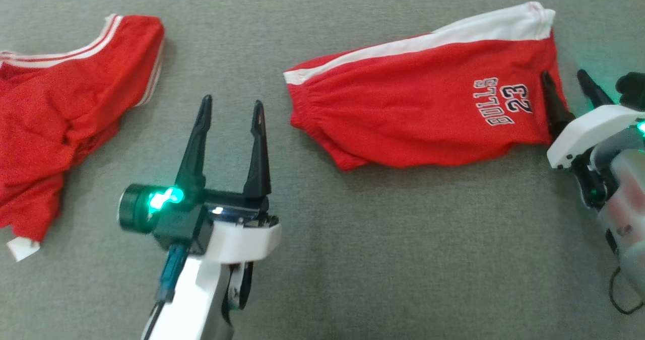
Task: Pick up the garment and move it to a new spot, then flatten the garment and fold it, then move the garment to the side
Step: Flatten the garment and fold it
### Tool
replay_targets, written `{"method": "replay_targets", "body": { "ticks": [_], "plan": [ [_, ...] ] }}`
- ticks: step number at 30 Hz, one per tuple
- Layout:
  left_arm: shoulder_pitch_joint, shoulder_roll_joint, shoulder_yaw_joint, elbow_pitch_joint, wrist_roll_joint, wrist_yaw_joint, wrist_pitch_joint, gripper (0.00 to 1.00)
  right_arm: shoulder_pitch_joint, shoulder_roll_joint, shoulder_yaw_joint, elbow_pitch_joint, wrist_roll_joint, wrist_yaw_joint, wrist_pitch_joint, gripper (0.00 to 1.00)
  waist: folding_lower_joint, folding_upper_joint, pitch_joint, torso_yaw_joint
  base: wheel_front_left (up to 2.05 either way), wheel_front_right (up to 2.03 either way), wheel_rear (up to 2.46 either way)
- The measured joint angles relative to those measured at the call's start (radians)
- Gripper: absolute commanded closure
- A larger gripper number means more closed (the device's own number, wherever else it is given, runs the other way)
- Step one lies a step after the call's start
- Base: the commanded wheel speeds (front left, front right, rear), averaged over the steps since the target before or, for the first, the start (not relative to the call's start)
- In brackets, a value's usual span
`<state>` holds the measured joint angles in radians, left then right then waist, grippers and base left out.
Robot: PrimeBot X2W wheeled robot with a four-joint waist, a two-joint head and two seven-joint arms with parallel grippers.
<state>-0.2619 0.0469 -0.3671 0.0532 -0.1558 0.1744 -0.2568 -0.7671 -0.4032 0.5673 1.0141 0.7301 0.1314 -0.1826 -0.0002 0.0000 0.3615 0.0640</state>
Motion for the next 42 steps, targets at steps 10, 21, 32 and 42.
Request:
{"method": "replay_targets", "body": {
  "ticks": [10, 21, 32, 42],
  "plan": [
    [0.098, 0.000, 0.037, -0.066, 0.024, 0.011, 0.000, 0.00, 0.003, 0.012, 0.040, 0.008, 0.081, 0.000, 0.045, 1.00, 0.0001, 0.0000, -0.048, 0.010, 0.00, 0.00, 0.00],
    [0.117, 0.002, 0.083, -0.083, 0.053, -0.017, 0.000, 0.00, 0.027, -0.120, 0.067, 0.041, 0.085, 0.000, -0.025, 1.00, 0.0002, 0.0000, -0.076, -0.103, 0.00, 0.00, 0.00],
    [0.133, 0.002, 0.100, -0.058, 0.062, -0.040, 0.000, 0.00, 0.019, -0.150, 0.070, -0.014, 0.084, 0.000, -0.056, 1.00, 0.0002, 0.0000, -0.102, -0.171, 0.00, 0.00, 0.00],
    [0.168, 0.002, 0.101, -0.051, 0.062, -0.044, 0.000, 0.00, 0.026, -0.144, 0.105, -0.331, 0.174, 0.000, -0.044, 1.00, 0.0001, 0.0000, -0.160, -0.155, 0.00, 0.00, 0.00]
  ]
}}
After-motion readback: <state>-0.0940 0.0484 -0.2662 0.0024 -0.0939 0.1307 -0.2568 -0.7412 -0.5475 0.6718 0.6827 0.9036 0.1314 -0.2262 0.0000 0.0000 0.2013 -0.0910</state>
